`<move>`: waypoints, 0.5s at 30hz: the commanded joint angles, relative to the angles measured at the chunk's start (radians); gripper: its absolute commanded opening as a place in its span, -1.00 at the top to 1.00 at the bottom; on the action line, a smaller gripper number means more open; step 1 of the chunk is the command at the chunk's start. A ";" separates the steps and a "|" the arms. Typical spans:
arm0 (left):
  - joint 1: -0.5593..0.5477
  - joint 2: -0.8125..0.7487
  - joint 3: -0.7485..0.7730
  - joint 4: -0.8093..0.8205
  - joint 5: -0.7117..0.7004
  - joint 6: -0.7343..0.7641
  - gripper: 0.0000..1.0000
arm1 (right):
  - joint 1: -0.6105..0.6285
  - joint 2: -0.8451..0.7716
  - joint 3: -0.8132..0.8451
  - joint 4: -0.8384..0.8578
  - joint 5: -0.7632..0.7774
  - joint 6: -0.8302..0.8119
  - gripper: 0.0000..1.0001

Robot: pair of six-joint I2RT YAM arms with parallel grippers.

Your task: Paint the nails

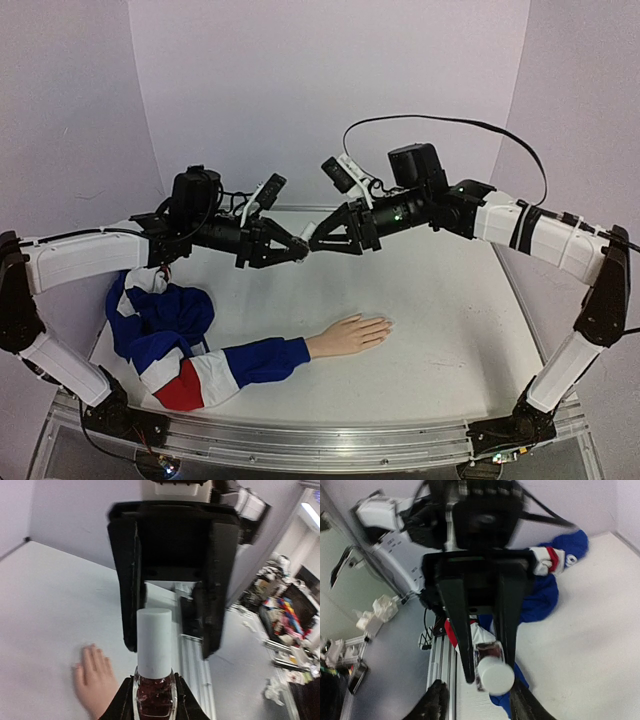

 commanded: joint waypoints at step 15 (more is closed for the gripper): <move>-0.190 -0.069 -0.043 0.080 -1.017 0.247 1.00 | 0.002 0.025 0.043 0.150 0.391 0.507 -0.33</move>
